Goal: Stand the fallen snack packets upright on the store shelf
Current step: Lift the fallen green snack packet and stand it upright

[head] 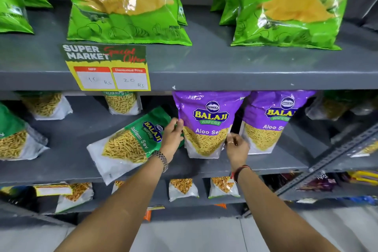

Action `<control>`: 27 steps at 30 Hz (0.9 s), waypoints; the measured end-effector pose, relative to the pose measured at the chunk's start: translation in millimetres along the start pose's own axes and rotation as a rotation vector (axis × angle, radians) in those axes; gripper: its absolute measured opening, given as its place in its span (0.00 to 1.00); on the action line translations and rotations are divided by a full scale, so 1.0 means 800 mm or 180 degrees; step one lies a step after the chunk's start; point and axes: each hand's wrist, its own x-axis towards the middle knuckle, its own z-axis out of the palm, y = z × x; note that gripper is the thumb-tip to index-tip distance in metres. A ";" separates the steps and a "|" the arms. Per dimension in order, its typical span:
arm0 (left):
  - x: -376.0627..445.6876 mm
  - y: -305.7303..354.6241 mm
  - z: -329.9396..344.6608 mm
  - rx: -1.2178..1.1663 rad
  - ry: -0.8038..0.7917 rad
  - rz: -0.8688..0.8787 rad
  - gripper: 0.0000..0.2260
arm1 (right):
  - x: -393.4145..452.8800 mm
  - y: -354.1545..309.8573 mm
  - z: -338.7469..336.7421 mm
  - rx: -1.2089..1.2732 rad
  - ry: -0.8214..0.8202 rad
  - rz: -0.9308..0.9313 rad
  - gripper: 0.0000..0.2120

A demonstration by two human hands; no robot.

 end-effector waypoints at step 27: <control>-0.011 -0.007 -0.303 0.3051 -0.0161 -0.0236 0.19 | -0.232 -0.017 0.214 0.0880 -0.0785 0.1617 0.11</control>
